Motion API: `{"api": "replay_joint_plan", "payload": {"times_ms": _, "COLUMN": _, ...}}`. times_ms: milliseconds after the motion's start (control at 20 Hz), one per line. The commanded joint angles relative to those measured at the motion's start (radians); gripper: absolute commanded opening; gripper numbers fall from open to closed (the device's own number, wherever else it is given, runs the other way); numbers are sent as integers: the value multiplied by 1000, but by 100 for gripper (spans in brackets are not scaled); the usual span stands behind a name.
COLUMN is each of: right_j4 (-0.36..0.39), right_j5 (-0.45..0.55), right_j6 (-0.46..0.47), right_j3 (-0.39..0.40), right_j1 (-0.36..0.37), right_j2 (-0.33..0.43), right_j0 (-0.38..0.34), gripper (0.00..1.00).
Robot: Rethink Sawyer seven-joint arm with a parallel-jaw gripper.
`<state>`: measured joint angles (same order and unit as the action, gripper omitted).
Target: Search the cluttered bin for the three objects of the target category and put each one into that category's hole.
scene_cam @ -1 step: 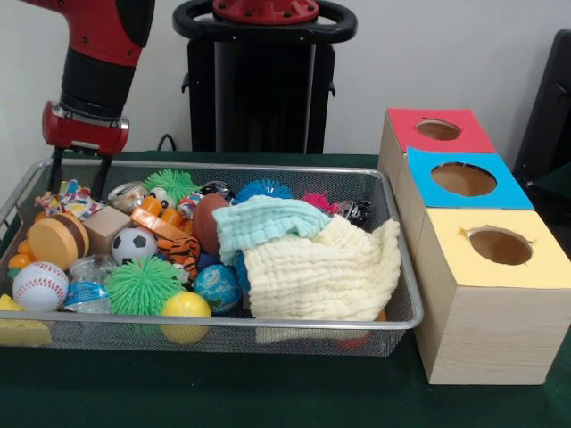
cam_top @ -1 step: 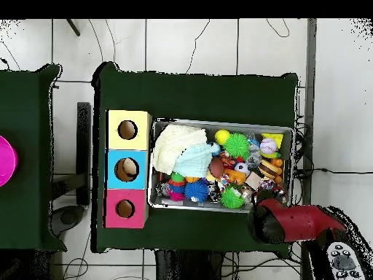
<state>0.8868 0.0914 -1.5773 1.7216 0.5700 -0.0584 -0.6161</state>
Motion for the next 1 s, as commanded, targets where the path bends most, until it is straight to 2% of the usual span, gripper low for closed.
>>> {"api": "replay_joint_plan", "payload": {"times_ms": 50, "right_j4": -62, "right_j5": 110, "right_j6": -99, "right_j3": 6, "right_j1": -93, "right_j2": 34, "right_j0": -39, "gripper": 100}}
{"api": "replay_joint_plan", "payload": {"times_ms": 200, "right_j4": -80, "right_j5": 96, "right_j6": -104, "right_j3": 33, "right_j1": -101, "right_j2": 55, "right_j0": -63, "gripper": 100}}
{"api": "replay_joint_plan", "payload": {"times_ms": 350, "right_j4": -78, "right_j5": 70, "right_j6": -113, "right_j3": 27, "right_j1": -109, "right_j2": 28, "right_j0": -42, "gripper": 100}}
{"api": "replay_joint_plan", "payload": {"times_ms": 900, "right_j4": -51, "right_j5": 48, "right_j6": -86, "right_j3": 10, "right_j1": -107, "right_j2": 6, "right_j0": -16, "gripper": 100}}
{"api": "replay_joint_plan", "payload": {"times_ms": 950, "right_j4": -47, "right_j5": 40, "right_j6": -86, "right_j3": 10, "right_j1": -108, "right_j2": 3, "right_j0": -14, "gripper": 0}}
{"api": "replay_joint_plan", "payload": {"times_ms": 1000, "right_j4": -43, "right_j5": 30, "right_j6": -87, "right_j3": 10, "right_j1": -108, "right_j2": 1, "right_j0": -11, "gripper": 0}}
